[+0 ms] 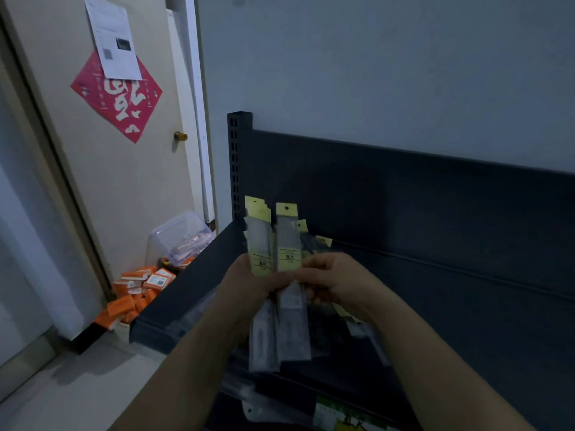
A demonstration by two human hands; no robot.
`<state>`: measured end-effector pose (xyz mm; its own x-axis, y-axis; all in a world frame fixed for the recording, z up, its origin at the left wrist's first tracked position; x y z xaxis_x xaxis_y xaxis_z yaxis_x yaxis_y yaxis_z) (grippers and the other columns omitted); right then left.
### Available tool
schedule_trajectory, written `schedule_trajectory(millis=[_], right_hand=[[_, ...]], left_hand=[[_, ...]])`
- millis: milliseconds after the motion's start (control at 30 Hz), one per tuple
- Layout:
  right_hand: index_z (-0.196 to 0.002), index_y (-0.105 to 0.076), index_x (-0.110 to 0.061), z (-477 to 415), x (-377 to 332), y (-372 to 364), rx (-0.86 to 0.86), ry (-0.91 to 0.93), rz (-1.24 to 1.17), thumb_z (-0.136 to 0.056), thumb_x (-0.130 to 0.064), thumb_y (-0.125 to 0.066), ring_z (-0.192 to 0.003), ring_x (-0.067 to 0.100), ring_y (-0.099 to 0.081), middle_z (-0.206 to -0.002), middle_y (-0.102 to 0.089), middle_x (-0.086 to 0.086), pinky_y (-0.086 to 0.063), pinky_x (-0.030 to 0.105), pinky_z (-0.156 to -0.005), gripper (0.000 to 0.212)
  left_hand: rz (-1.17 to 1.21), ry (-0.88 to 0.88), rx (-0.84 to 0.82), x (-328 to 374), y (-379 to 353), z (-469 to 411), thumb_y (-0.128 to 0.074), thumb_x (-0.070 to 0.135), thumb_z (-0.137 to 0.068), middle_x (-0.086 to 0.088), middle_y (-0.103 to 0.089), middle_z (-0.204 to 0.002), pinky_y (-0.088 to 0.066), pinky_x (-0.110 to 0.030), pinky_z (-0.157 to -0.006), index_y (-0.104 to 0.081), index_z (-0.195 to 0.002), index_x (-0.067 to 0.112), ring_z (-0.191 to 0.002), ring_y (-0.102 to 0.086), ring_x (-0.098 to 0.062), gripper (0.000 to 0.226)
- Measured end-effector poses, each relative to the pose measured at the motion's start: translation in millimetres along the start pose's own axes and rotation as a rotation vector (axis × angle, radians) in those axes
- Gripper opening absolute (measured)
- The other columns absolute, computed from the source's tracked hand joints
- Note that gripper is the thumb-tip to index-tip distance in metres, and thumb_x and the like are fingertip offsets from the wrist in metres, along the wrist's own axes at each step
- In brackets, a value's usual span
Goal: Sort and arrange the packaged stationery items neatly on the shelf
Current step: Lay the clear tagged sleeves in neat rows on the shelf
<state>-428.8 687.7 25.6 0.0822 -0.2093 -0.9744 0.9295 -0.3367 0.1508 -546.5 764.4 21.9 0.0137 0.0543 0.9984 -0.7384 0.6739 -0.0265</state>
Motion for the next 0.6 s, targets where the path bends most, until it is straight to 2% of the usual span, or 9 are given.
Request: schedule_trajectory(millis=[67,100,200,267,300,400,467,533,600], right_hand=[[-0.093,-0.068,-0.01,-2,1,23,0.186,0.053,0.146,-0.09,-0.021,-0.064,-0.064,0.01,-0.061,-0.077,-0.067,0.002,-0.051,0.024,-0.056,0.012],[-0.095,-0.068,-0.015,-4,1,37,0.29,0.076,0.335,-0.089,-0.026,-0.065,-0.071,0.01,-0.061,-0.083,-0.068,-0.001,-0.052,0.027,-0.063,0.013],[-0.104,-0.065,-0.024,-10,19,67,0.365,0.013,0.814,-0.09,-0.029,-0.06,-0.091,0.012,-0.059,-0.104,-0.064,-0.004,-0.051,0.03,-0.08,0.015],[-0.11,-0.063,-0.025,-13,35,88,0.383,-0.072,0.897,-0.093,-0.027,-0.054,-0.1,0.02,-0.058,-0.117,-0.057,0.003,-0.05,0.034,-0.088,0.02],[-0.112,-0.062,-0.025,-14,39,97,0.4,-0.096,0.938,-0.093,-0.027,-0.053,-0.104,0.024,-0.057,-0.121,-0.054,0.006,-0.05,0.036,-0.09,0.022],[-0.118,-0.062,-0.022,-14,36,107,0.476,-0.078,0.965,-0.093,-0.031,-0.054,-0.108,0.027,-0.054,-0.122,-0.051,0.009,-0.047,0.035,-0.094,0.027],[-0.113,-0.064,-0.02,-18,33,102,0.476,-0.038,0.896,-0.09,-0.039,-0.058,-0.104,0.025,-0.056,-0.116,-0.055,0.007,-0.049,0.036,-0.09,0.031],[-0.101,-0.066,-0.021,-25,33,90,0.387,-0.047,0.867,-0.086,-0.048,-0.06,-0.094,0.02,-0.06,-0.106,-0.061,0.004,-0.051,0.033,-0.077,0.032],[-0.096,-0.066,-0.02,-30,34,83,0.347,-0.055,0.884,-0.087,-0.047,-0.058,-0.089,0.021,-0.06,-0.104,-0.062,0.005,-0.051,0.032,-0.073,0.03]], left_hand=[[0.011,0.006,0.047,2,3,0,-0.066,0.0,-0.083,-0.016,-0.074,-0.096,-0.056,-0.047,-0.084,-0.068,-0.103,0.003,-0.091,-0.07,-0.033,0.02],[0.033,0.016,0.069,3,4,1,-0.064,-0.001,-0.085,-0.018,-0.073,-0.095,-0.056,-0.048,-0.083,-0.067,-0.102,0.001,-0.089,-0.07,-0.034,0.018],[0.157,0.091,0.084,2,8,1,-0.055,-0.002,-0.089,-0.017,-0.072,-0.082,-0.059,-0.043,-0.064,-0.065,-0.095,0.0,-0.07,-0.07,-0.03,0.012],[0.18,0.154,0.105,0,13,0,-0.054,0.001,-0.089,-0.017,-0.07,-0.08,-0.058,-0.033,-0.055,-0.063,-0.092,0.003,-0.064,-0.066,-0.028,0.01],[0.165,0.167,0.124,-2,16,-2,-0.054,0.002,-0.088,-0.019,-0.071,-0.085,-0.055,-0.031,-0.057,-0.064,-0.092,0.004,-0.066,-0.064,-0.029,0.011],[0.186,0.179,0.147,-8,17,-6,-0.054,0.001,-0.086,-0.023,-0.07,-0.094,-0.052,-0.04,-0.073,-0.065,-0.093,0.004,-0.074,-0.064,-0.031,0.014],[0.269,0.203,0.134,-11,12,-10,-0.051,-0.003,-0.087,-0.02,-0.071,-0.085,-0.053,-0.043,-0.073,-0.064,-0.094,0.004,-0.072,-0.064,-0.031,0.016],[0.364,0.243,0.106,-15,7,-11,-0.05,-0.003,-0.088,-0.017,-0.072,-0.079,-0.057,-0.038,-0.061,-0.063,-0.097,0.002,-0.065,-0.066,-0.03,0.016],[0.424,0.259,0.059,-16,2,-12,-0.051,0.0,-0.091,-0.02,-0.072,-0.089,-0.058,-0.035,-0.054,-0.062,-0.109,-0.001,-0.066,-0.069,-0.028,0.021]])
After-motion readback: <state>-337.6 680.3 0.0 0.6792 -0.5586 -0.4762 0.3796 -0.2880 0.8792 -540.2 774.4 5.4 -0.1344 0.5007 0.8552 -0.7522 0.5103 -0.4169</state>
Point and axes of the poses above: each hand's wrist, its own z-axis away from the middle knuckle, its own y-axis out of the back of the hand, x = y × z, the point moved 8 cm from there along -z, towards the middle knuckle
